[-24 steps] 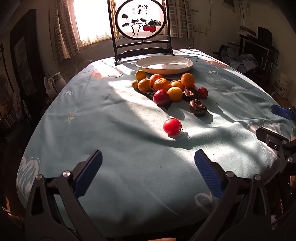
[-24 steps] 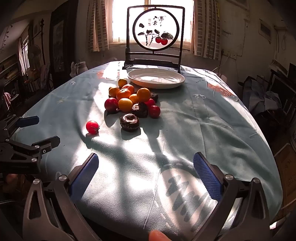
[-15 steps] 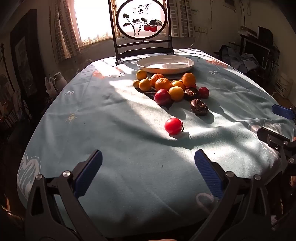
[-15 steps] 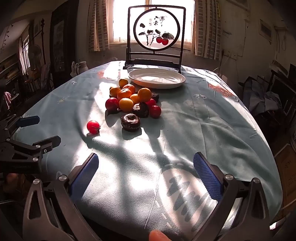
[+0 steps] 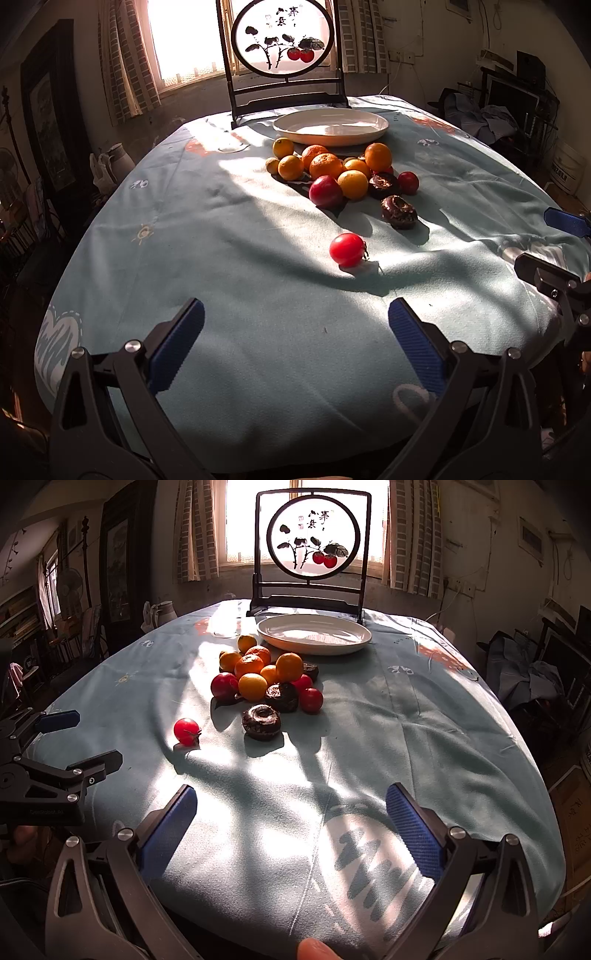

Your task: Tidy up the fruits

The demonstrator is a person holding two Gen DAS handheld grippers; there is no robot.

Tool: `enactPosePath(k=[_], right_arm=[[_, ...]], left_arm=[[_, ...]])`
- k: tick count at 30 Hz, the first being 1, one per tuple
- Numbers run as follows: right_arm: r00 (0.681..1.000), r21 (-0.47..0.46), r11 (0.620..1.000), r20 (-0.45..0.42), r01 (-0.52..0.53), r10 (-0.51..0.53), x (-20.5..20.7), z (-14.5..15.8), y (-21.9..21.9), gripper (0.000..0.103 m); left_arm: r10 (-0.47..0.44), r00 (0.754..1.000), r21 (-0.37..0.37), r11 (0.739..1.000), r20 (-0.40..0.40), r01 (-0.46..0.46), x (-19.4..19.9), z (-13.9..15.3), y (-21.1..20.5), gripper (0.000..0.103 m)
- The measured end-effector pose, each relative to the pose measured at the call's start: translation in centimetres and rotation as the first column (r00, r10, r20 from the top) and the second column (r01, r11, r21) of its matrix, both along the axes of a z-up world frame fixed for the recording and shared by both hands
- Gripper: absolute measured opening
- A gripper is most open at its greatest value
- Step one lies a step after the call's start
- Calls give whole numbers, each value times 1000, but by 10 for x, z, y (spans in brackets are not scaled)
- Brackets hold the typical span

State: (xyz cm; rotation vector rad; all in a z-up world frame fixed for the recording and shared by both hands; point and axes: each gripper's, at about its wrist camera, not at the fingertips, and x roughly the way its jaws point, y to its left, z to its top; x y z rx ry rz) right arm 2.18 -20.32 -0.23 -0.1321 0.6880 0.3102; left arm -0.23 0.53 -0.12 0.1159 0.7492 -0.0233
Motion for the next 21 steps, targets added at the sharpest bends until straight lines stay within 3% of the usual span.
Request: enactPosePath(k=[21], right_arm=[[1000,1,1000,-3,1,-1,1,-1,0,102]], left_arm=[[1,1000,-2,1000,-9,-1,3,-10,1,101]])
